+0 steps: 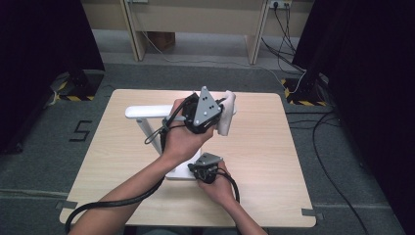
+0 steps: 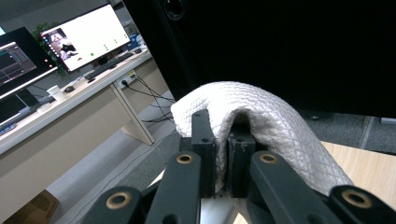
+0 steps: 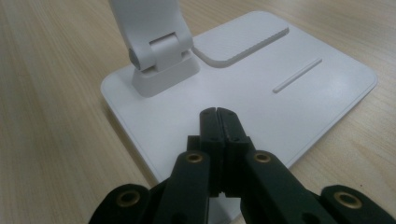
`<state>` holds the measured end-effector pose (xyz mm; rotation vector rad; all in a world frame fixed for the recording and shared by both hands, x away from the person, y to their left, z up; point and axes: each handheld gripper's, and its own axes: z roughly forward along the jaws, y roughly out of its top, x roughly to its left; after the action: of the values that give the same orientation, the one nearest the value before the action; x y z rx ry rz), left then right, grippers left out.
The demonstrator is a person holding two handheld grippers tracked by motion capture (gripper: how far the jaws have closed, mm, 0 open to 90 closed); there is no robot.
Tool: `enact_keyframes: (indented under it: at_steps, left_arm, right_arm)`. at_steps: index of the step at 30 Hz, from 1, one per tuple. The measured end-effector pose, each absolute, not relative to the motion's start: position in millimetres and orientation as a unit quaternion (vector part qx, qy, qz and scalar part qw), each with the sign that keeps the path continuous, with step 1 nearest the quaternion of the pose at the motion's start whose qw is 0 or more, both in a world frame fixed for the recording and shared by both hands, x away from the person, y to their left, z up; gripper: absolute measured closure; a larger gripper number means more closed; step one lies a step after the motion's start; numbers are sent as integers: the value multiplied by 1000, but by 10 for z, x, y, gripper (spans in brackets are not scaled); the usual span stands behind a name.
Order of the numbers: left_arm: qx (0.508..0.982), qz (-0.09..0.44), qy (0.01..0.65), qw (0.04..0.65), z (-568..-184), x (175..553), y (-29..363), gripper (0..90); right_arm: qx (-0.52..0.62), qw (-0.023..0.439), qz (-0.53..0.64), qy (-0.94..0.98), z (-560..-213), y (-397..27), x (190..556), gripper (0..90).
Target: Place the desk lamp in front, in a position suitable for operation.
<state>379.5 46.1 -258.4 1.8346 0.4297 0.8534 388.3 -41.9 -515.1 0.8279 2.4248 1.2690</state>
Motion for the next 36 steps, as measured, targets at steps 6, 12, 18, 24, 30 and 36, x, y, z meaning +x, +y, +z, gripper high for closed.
enact_keyframes:
  at_steps: [6,12,18,24,30,36]
  left_arm:
    - [764,353,177,510,-2580,3799,415,845]
    - [768,352,174,507,-2576,3803,382,846]
    - [769,352,171,506,-2569,3808,352,846]
    - [770,352,168,505,-2567,3812,318,846]
    - [772,350,167,504,-2570,3819,285,846]
    - [774,349,162,503,-2575,3812,232,846]
  right_arm:
    - [279,145,441,841,-5153,-421,3892,900]
    - [280,145,441,841,-5153,-421,3891,900]
    - [279,146,441,841,-5153,-420,3892,900]
    - [279,146,441,841,-5153,-419,3891,900]
    - [279,146,441,841,-5153,-421,3892,900]
    - [281,145,440,840,-5153,-417,3884,900]
